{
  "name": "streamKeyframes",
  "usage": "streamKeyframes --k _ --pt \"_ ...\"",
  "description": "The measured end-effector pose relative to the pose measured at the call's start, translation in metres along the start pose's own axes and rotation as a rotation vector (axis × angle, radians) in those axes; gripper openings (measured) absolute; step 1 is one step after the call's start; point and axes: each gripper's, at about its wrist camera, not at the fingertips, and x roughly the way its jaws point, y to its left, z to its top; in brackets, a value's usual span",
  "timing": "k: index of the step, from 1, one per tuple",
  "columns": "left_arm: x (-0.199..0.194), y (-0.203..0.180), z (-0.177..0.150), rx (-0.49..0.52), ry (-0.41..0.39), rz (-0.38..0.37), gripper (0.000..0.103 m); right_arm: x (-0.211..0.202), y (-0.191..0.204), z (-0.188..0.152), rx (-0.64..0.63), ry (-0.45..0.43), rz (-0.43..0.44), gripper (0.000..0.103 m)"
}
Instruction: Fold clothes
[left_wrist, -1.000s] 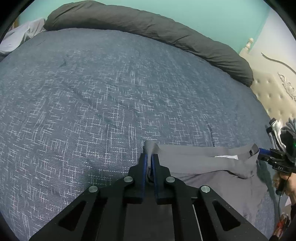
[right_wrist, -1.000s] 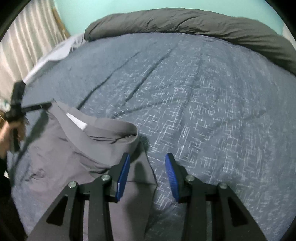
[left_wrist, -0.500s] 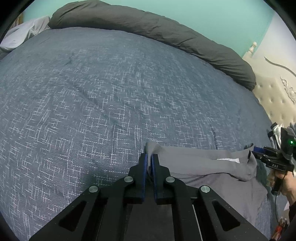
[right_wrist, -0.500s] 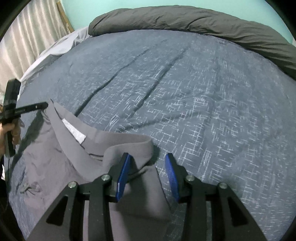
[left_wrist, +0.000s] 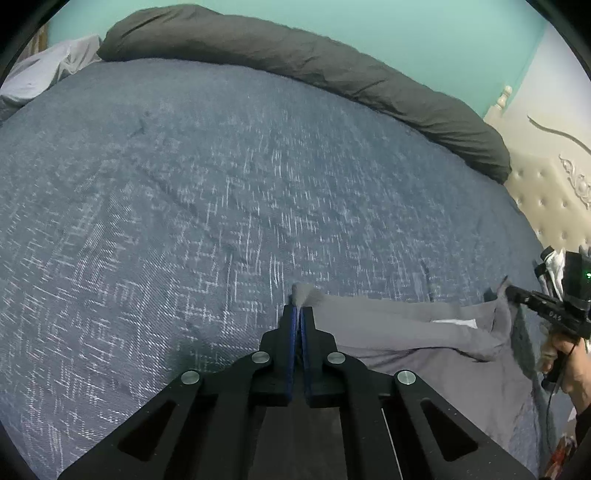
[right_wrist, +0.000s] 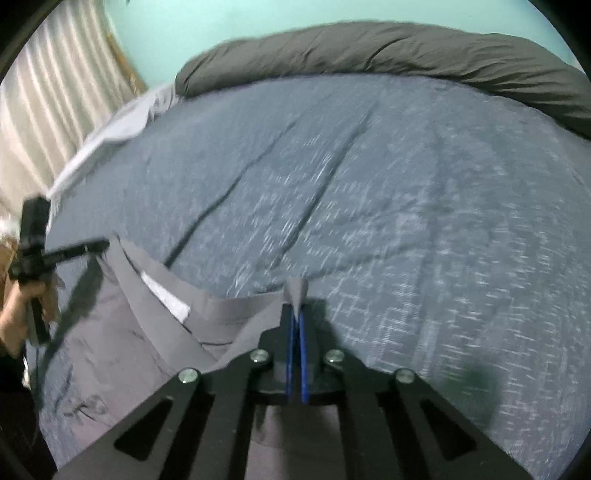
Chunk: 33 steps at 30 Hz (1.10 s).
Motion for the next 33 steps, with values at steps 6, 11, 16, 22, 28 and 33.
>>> streamKeyframes --k 6,11,16,22,28,33 --pt "-0.009 -0.004 0.012 0.005 -0.052 -0.005 0.002 -0.033 -0.011 0.002 0.072 -0.114 -0.004 0.002" --pt "-0.004 -0.012 0.027 0.004 -0.067 -0.022 0.002 -0.041 -0.019 0.005 0.115 -0.157 -0.010 0.002" --pt "0.011 -0.026 0.054 0.055 -0.063 0.013 0.002 -0.039 -0.030 0.017 0.136 -0.180 -0.026 0.002" --pt "0.038 -0.031 0.076 0.083 0.000 0.049 0.002 -0.022 -0.048 0.034 0.169 -0.161 -0.048 0.002" --pt "0.070 -0.034 0.084 0.102 0.076 0.074 0.002 0.007 -0.062 0.043 0.213 -0.071 -0.083 0.002" --pt "0.073 -0.026 0.083 0.067 0.091 0.047 0.004 0.020 -0.073 0.044 0.286 -0.012 -0.098 0.005"
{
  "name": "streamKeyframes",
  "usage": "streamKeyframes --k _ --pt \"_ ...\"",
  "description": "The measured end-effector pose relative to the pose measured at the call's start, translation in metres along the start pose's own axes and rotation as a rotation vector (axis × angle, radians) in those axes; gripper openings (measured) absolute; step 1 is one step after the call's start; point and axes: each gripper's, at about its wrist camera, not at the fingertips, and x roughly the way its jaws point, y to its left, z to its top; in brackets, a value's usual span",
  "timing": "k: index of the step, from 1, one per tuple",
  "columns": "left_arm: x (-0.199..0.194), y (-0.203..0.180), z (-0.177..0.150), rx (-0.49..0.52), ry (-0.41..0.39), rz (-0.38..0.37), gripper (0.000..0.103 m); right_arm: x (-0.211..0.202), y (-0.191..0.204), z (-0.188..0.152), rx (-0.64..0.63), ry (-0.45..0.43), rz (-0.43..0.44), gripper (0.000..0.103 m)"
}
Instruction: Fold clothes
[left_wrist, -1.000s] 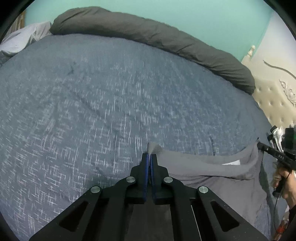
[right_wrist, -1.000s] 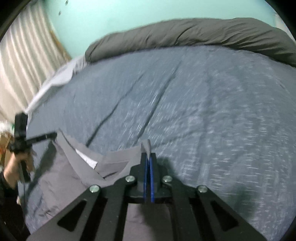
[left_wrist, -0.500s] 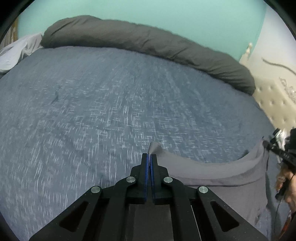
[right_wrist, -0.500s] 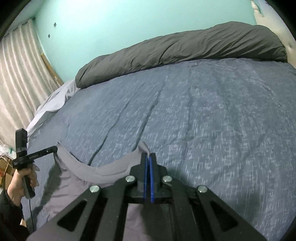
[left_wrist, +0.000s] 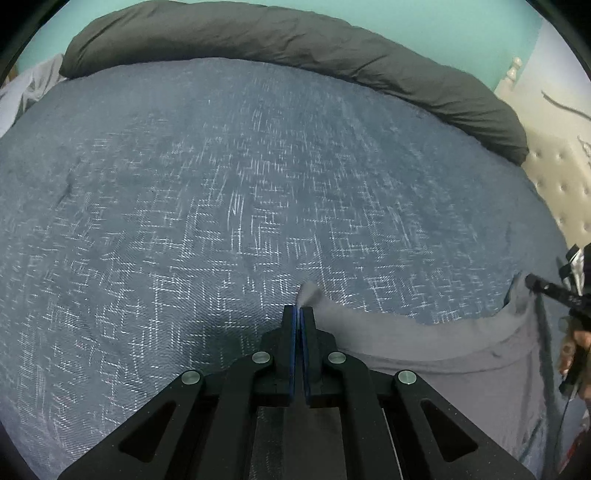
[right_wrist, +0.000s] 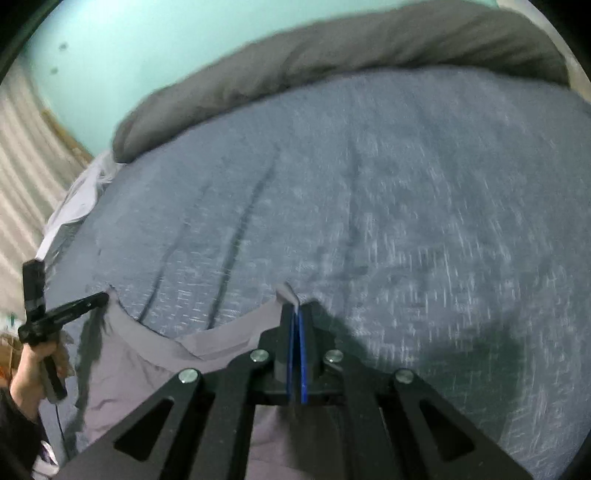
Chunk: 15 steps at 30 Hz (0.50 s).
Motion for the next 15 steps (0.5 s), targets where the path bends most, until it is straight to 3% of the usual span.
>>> streamKeyframes --k 2,3,5,10,15 --pt "-0.010 0.006 0.000 -0.010 -0.015 -0.003 0.007 -0.008 -0.006 0.000 0.033 -0.016 -0.001 0.009" --pt "-0.017 0.009 -0.001 -0.015 -0.024 0.002 0.009 -0.014 -0.008 0.000 0.041 -0.030 -0.002 0.024" --pt "-0.034 0.016 -0.008 -0.032 -0.031 -0.004 0.012 -0.031 -0.014 -0.005 0.061 -0.057 -0.002 0.041" --pt "-0.076 0.020 -0.049 -0.019 -0.042 0.009 0.014 -0.076 -0.022 -0.052 0.166 -0.098 0.052 0.041" --pt "-0.095 0.016 -0.104 -0.101 -0.008 -0.034 0.015 -0.109 -0.020 -0.123 0.267 -0.089 0.084 0.041"
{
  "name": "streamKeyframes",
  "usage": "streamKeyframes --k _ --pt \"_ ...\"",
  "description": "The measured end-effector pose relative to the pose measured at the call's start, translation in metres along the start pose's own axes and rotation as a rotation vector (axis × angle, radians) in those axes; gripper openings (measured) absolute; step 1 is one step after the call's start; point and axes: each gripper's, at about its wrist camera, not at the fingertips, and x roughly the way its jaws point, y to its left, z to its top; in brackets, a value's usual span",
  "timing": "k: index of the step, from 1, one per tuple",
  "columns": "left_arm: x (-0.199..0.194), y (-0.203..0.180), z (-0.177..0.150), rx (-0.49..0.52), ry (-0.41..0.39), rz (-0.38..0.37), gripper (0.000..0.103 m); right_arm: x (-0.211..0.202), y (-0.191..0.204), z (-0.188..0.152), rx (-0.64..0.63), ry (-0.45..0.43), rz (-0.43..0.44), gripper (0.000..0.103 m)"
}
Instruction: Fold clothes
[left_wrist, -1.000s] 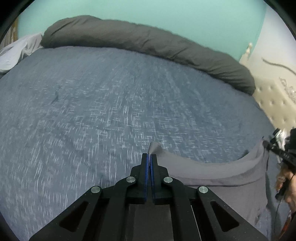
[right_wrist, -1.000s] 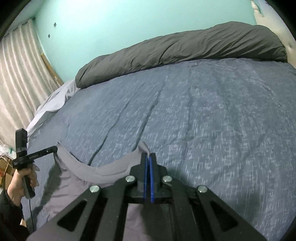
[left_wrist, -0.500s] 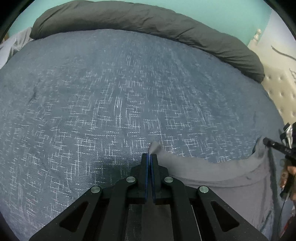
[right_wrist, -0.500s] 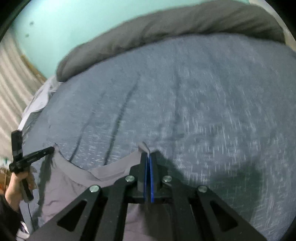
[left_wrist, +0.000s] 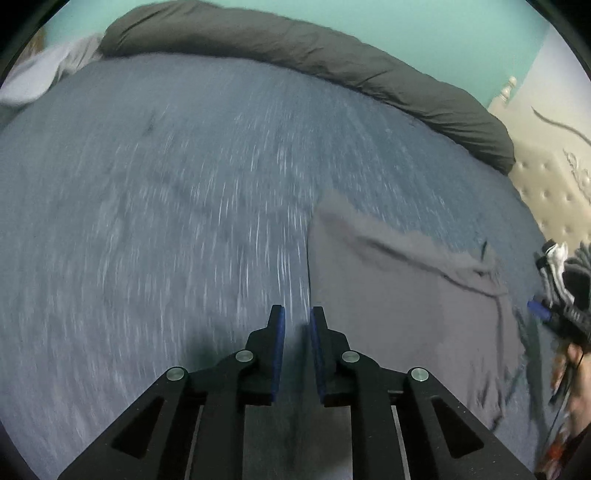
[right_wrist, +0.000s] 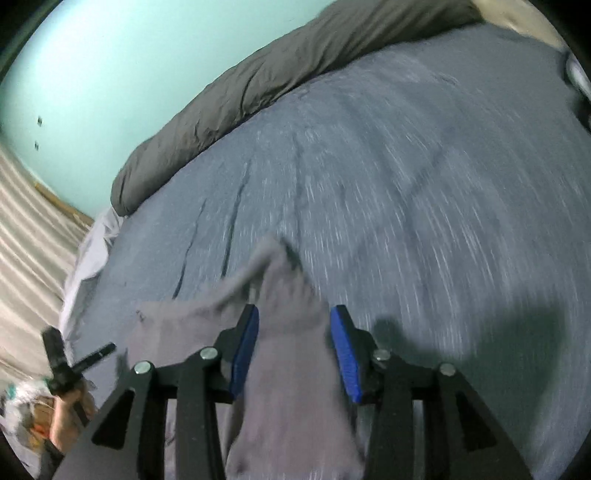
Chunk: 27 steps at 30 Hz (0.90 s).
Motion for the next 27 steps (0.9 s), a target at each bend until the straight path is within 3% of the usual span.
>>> streamKeyframes --k 4,10,13,19,27 --pt "-0.010 -0.005 -0.042 -0.057 0.018 -0.029 0.016 -0.012 -0.002 -0.041 0.079 0.002 0.038 0.042" --pt "-0.020 -0.037 -0.078 0.023 0.052 -0.046 0.016 -0.006 0.021 -0.080 0.095 0.022 0.107 0.042" --pt "-0.022 -0.051 -0.088 0.035 0.066 -0.100 0.016 -0.001 0.036 -0.082 0.063 0.046 0.127 0.042" --pt "-0.014 -0.086 -0.096 0.104 0.068 -0.121 0.016 -0.001 0.043 -0.089 0.053 0.037 0.134 0.041" --pt "-0.013 -0.109 -0.108 0.227 0.062 -0.079 0.016 -0.006 0.025 -0.088 0.101 0.017 0.124 0.042"
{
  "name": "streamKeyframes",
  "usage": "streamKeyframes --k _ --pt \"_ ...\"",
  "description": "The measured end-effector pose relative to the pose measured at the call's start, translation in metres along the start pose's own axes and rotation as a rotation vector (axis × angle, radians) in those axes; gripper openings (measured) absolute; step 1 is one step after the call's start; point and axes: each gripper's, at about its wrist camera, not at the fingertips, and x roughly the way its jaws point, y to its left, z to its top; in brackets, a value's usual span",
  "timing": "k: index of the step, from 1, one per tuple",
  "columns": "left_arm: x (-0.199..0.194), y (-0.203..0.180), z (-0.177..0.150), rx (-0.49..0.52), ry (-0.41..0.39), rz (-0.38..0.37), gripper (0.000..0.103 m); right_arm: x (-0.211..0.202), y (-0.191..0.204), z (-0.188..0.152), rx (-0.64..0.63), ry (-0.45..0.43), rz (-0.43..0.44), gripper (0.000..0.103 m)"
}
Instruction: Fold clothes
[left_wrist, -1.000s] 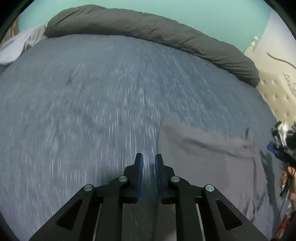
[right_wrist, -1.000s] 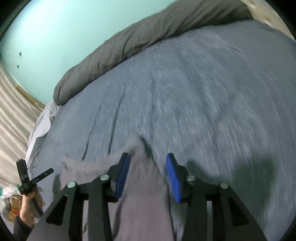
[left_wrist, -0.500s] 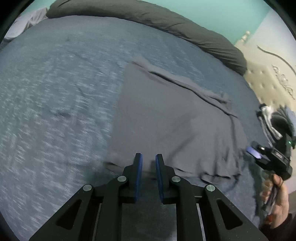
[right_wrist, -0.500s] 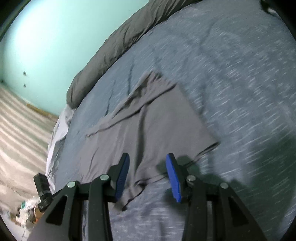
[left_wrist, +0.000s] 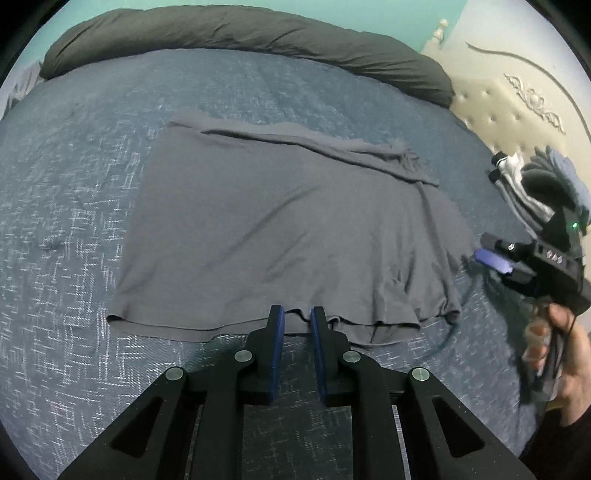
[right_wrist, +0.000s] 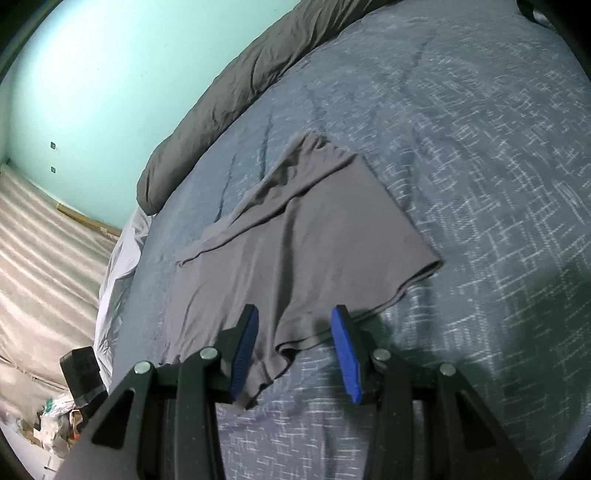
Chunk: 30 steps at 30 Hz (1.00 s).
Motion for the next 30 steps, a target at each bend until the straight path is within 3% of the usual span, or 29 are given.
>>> streamKeyframes --k 5,11,24,30 --pt "-0.001 -0.014 0.007 0.046 -0.025 -0.001 0.016 -0.007 0.001 0.003 -0.011 -0.020 0.013 0.042" --pt "0.014 -0.020 -0.006 0.101 0.047 0.059 0.016 -0.002 0.005 0.001 -0.011 -0.010 0.019 0.042" --pt "-0.003 -0.003 -0.012 0.093 0.025 0.100 0.016 -0.004 0.007 0.003 -0.001 -0.021 0.036 0.042" --pt "-0.001 -0.003 -0.013 0.064 0.025 0.061 0.016 -0.004 0.007 0.004 0.006 -0.020 0.039 0.042"
